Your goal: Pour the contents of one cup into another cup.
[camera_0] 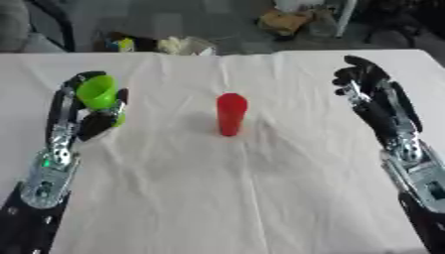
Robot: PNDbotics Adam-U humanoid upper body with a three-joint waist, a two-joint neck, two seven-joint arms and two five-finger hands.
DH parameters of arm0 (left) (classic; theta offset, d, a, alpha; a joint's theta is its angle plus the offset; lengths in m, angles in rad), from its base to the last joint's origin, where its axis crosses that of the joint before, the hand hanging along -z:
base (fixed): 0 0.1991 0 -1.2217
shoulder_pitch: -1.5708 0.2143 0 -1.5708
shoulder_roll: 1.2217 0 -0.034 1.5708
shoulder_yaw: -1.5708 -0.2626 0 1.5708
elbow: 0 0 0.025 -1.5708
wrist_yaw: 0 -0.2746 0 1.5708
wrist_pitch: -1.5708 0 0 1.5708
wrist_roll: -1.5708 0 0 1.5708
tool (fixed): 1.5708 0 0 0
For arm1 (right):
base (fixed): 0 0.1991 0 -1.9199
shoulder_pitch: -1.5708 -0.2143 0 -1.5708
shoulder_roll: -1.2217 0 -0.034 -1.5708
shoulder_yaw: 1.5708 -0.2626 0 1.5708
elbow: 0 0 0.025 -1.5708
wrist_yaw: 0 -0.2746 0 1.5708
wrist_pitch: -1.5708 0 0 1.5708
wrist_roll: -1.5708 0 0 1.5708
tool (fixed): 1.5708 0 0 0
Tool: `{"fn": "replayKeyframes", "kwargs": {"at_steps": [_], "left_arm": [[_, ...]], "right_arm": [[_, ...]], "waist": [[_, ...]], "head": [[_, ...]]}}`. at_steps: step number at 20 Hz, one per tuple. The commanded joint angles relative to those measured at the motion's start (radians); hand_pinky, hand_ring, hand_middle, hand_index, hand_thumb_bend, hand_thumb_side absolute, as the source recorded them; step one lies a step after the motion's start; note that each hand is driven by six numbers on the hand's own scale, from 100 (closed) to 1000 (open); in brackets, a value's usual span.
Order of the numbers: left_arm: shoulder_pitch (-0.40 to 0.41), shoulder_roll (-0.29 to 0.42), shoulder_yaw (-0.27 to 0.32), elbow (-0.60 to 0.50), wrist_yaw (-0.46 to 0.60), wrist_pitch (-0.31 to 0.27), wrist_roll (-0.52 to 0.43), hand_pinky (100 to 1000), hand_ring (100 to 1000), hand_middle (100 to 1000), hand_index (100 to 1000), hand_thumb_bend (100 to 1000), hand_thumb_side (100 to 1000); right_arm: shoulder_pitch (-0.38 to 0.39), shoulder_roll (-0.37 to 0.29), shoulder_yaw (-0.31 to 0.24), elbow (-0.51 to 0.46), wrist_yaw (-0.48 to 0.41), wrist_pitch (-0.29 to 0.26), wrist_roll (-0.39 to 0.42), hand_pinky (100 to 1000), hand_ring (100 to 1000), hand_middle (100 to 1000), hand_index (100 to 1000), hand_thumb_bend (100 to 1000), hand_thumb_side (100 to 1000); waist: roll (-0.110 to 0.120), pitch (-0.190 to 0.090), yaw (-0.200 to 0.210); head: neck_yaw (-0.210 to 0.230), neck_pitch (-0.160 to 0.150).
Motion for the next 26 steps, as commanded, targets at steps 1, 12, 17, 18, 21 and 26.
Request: {"fn": "replayKeyframes", "kwargs": {"at_steps": [1, 12, 17, 18, 21, 26], "left_arm": [[-0.009, 0.045, -0.018, -0.071, 0.029, -0.003, -0.026, 245, 374, 492, 750, 205, 267], [0.003, 0.061, -0.042, -0.153, 0.1, 0.012, -0.071, 252, 379, 495, 751, 196, 277], [0.004, 0.058, -0.044, -0.164, 0.112, 0.016, -0.075, 258, 383, 498, 752, 190, 283], [0.004, 0.057, -0.045, -0.165, 0.114, 0.017, -0.076, 258, 383, 499, 752, 189, 284], [0.004, 0.055, -0.046, -0.166, 0.117, 0.018, -0.078, 259, 384, 499, 752, 183, 286], [0.004, 0.052, -0.048, -0.166, 0.119, 0.018, -0.08, 260, 384, 500, 753, 179, 287]], "right_arm": [[-0.024, -0.019, 0.008, 0.007, -0.003, 0.0, 0.016, 666, 707, 668, 881, 249, 625], [-0.109, 0.006, 0.067, 0.182, 0.041, -0.028, 0.09, 667, 720, 693, 902, 384, 600], [-0.131, 0.039, 0.086, 0.284, 0.12, -0.064, 0.093, 688, 790, 773, 919, 496, 597], [-0.136, 0.048, 0.088, 0.307, 0.142, -0.072, 0.091, 695, 803, 786, 924, 517, 596], [-0.151, 0.073, 0.09, 0.366, 0.211, -0.097, 0.075, 723, 832, 812, 939, 597, 584], [-0.182, 0.104, 0.091, 0.438, 0.355, -0.124, 0.041, 770, 869, 845, 951, 674, 576]], "waist": [[0.004, -0.019, 0.004], [0.014, -0.031, 0.029], [0.02, -0.031, 0.033], [0.021, -0.031, 0.034], [0.024, -0.03, 0.036], [0.029, -0.031, 0.04]], "head": [[-0.007, -0.006], [-0.028, -0.004], [-0.033, -0.004], [-0.035, -0.005], [-0.038, -0.006], [-0.04, -0.007]]}}
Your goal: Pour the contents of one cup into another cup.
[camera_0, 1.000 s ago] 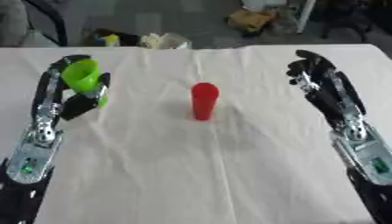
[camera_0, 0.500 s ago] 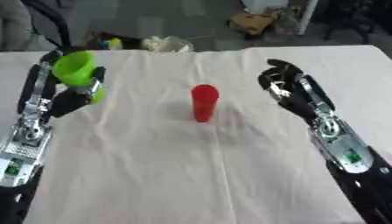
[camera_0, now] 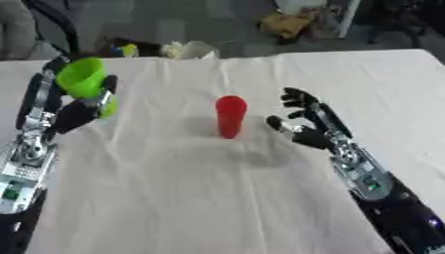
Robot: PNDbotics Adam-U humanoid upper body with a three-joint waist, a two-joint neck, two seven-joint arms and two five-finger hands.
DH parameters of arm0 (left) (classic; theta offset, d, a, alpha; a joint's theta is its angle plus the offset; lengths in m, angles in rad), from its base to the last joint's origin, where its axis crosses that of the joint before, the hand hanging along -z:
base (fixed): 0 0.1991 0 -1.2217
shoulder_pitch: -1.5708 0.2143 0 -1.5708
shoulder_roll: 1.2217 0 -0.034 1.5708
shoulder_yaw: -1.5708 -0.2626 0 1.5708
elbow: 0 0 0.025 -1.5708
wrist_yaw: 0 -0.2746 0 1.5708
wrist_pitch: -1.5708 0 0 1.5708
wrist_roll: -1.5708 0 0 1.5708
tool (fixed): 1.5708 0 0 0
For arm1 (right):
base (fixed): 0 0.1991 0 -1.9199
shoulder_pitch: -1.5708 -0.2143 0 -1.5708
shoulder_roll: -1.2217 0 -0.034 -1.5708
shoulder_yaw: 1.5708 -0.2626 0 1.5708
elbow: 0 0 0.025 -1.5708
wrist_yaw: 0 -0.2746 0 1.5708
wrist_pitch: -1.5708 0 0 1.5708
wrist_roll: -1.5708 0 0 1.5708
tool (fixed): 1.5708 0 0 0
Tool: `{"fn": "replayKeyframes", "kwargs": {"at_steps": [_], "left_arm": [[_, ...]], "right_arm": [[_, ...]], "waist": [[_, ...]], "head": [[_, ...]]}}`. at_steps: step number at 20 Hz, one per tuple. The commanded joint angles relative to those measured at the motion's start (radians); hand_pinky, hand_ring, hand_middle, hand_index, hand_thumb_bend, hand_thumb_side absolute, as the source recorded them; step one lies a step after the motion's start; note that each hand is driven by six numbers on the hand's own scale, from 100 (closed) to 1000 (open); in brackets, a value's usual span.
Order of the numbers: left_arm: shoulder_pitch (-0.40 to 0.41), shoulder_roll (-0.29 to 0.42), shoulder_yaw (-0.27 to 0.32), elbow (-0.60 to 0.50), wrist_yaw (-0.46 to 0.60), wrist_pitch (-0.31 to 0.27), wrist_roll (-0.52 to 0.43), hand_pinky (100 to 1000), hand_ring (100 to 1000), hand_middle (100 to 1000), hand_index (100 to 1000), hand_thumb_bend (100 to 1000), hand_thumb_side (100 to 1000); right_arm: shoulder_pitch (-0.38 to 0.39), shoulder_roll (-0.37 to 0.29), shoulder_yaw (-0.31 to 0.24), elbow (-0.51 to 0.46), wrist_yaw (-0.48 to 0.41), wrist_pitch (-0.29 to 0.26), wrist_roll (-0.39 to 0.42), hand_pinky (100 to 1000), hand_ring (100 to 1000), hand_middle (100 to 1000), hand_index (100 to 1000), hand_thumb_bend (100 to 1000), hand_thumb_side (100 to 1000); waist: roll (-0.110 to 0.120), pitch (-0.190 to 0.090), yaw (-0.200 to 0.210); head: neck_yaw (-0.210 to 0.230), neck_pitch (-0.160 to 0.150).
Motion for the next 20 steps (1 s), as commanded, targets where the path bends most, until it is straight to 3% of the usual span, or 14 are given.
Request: {"fn": "replayKeyframes", "kwargs": {"at_steps": [1, 7, 13, 20], "left_arm": [[-0.012, 0.014, -0.001, -0.026, 0.005, -0.002, -0.003, 260, 384, 500, 753, 179, 287], [-0.012, 0.011, -0.003, -0.026, 0.006, -0.003, -0.002, 262, 386, 502, 753, 171, 292], [-0.014, 0.008, -0.005, -0.027, 0.007, -0.003, -0.002, 267, 387, 502, 753, 163, 293], [-0.016, 0.007, -0.007, -0.028, 0.008, -0.001, -0.001, 271, 387, 502, 753, 159, 293]], "right_arm": [[-0.032, 0.008, -0.003, 0.032, 0.089, -0.02, -0.024, 770, 869, 845, 951, 674, 576], [-0.064, 0.031, 0.001, 0.088, 0.205, -0.039, -0.054, 790, 875, 849, 949, 677, 579], [-0.089, 0.046, 0.003, 0.132, 0.29, -0.057, -0.069, 966, 948, 854, 940, 687, 596], [-0.111, 0.059, 0.001, 0.162, 0.348, -0.069, -0.076, 994, 963, 857, 938, 688, 613]], "waist": [[0.003, -0.017, 0.003], [0.007, -0.018, 0.013], [0.006, -0.019, 0.022], [0.003, -0.02, 0.027]], "head": [[-0.004, -0.007], [-0.008, -0.008], [-0.009, -0.01], [-0.011, -0.013]]}}
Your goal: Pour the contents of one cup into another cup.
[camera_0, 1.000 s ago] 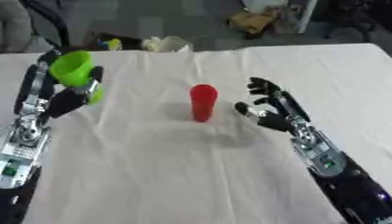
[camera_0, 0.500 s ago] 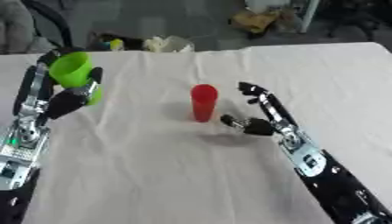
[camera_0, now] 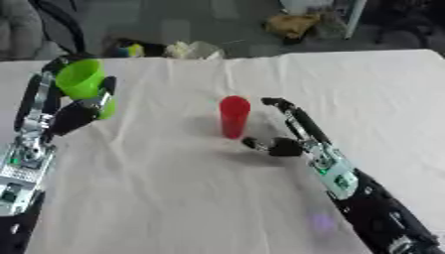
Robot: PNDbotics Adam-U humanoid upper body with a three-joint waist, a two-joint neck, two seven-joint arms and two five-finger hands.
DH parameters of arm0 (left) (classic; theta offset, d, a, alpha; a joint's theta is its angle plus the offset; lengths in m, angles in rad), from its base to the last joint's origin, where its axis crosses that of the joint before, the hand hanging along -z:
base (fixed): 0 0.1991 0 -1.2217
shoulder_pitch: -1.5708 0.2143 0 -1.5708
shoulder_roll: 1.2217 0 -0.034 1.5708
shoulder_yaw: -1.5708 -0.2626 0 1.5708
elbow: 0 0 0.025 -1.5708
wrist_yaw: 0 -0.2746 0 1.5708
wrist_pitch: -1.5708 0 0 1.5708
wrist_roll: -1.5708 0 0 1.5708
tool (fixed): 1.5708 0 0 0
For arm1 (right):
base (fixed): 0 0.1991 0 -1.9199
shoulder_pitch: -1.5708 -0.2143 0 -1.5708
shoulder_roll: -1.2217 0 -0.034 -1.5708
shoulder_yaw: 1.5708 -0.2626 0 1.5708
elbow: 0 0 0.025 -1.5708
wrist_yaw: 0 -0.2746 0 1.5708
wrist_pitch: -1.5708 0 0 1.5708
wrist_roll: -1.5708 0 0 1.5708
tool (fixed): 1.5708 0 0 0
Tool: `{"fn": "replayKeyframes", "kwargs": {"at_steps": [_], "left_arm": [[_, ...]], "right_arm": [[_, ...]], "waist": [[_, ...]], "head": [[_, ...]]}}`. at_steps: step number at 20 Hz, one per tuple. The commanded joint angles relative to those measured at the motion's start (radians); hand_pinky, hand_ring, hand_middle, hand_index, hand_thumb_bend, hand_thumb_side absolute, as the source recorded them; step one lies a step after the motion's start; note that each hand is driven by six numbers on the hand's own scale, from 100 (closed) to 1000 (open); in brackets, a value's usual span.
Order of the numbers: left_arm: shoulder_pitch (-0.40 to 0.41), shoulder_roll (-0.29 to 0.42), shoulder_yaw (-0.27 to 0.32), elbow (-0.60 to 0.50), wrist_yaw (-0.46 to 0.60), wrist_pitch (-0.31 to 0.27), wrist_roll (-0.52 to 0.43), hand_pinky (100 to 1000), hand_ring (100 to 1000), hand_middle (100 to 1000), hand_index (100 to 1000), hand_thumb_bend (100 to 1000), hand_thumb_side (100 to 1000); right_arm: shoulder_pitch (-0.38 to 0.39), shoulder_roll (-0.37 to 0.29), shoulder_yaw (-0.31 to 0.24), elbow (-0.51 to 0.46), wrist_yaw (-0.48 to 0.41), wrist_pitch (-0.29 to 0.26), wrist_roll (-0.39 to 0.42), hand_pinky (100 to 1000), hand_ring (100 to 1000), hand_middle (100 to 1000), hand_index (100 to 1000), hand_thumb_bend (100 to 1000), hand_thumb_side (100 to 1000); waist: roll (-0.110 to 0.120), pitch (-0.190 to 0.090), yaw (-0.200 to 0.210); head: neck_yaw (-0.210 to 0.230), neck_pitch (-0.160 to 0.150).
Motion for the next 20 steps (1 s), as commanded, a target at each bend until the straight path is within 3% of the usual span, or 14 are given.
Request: {"fn": "replayKeyframes", "kwargs": {"at_steps": [1, 2, 3, 20], "left_arm": [[-0.016, 0.008, 0.0, -0.025, 0.005, 0.0, 0.001, 271, 387, 502, 753, 159, 293], [-0.016, 0.008, 0.0, -0.026, 0.005, 0.0, 0.001, 272, 387, 503, 753, 158, 294], [-0.017, 0.007, -0.001, -0.026, 0.005, 0.0, 0.0, 272, 387, 503, 753, 165, 295], [-0.028, -0.004, -0.009, -0.029, 0.009, 0.001, -0.004, 273, 388, 503, 754, 154, 296]], "right_arm": [[-0.028, 0.0, -0.005, 0.003, 0.021, -0.008, 0.0, 994, 963, 857, 938, 688, 613], [-0.03, 0.001, -0.005, 0.006, 0.023, -0.01, 0.001, 996, 963, 855, 937, 779, 640], [-0.035, 0.004, -0.003, 0.009, 0.026, -0.013, 0.004, 996, 963, 857, 937, 684, 618], [-0.096, 0.056, 0.004, 0.094, 0.093, -0.054, 0.042, 1000, 960, 854, 937, 665, 633]], "waist": [[0.0, -0.018, 0.002], [0.0, -0.019, 0.003], [-0.001, -0.019, 0.004], [0.004, -0.016, 0.029]], "head": [[-0.004, -0.011], [-0.004, -0.011], [-0.005, -0.011], [-0.018, -0.02]]}}
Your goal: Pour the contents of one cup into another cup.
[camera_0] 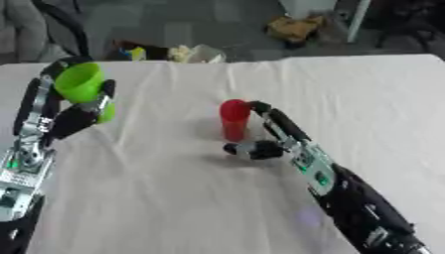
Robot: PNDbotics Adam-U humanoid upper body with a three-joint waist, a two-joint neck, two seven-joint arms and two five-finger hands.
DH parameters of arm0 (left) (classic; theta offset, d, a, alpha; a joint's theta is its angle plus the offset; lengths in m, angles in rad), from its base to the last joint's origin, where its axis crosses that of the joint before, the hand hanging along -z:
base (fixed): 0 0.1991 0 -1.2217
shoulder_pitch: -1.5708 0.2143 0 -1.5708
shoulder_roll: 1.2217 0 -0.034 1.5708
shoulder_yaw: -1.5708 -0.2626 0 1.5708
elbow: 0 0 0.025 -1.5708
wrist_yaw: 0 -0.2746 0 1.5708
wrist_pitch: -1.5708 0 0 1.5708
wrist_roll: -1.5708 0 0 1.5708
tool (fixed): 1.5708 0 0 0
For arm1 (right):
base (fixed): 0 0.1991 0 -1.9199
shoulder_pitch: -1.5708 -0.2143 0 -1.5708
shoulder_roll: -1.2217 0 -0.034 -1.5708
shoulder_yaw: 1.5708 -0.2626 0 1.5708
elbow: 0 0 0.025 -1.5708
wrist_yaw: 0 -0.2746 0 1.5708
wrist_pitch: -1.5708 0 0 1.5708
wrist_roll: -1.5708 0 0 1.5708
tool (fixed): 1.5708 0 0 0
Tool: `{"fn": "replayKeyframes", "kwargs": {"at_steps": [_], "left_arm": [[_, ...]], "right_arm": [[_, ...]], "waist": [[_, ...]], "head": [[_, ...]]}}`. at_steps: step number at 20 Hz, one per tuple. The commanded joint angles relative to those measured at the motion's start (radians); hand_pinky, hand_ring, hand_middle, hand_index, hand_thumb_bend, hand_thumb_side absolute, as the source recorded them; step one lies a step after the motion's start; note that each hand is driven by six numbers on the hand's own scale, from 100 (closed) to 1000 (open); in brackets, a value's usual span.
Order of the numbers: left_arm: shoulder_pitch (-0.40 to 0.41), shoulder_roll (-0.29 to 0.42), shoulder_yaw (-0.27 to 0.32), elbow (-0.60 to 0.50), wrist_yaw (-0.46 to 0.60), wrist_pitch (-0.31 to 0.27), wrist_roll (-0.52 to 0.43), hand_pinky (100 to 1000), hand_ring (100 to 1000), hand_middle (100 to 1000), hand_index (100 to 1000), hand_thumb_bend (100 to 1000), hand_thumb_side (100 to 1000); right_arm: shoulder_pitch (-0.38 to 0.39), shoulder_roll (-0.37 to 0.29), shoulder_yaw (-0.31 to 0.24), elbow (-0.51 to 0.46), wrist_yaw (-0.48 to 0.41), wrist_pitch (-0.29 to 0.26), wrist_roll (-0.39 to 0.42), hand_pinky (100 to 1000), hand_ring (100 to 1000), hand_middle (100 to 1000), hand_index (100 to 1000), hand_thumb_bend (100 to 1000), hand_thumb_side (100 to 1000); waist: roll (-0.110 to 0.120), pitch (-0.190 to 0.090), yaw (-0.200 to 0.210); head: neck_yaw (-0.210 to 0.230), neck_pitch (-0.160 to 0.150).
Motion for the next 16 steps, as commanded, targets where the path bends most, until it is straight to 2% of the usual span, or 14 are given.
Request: {"fn": "replayKeyframes", "kwargs": {"at_steps": [1, 16], "left_arm": [[-0.023, 0.005, -0.002, -0.027, 0.006, 0.0, -0.004, 273, 388, 503, 753, 153, 296], [-0.024, 0.001, -0.006, -0.027, 0.006, 0.005, -0.004, 271, 381, 502, 753, 152, 297]], "right_arm": [[-0.028, 0.003, -0.003, 0.008, 0.015, -0.01, 0.004, 1000, 960, 854, 937, 664, 633], [-0.062, 0.025, 0.006, 0.007, -0.008, -0.03, 0.053, 989, 943, 834, 932, 673, 645]], "waist": [[0.005, -0.013, 0.007], [0.006, -0.012, 0.018]], "head": [[-0.003, -0.013], [-0.009, -0.013]]}}
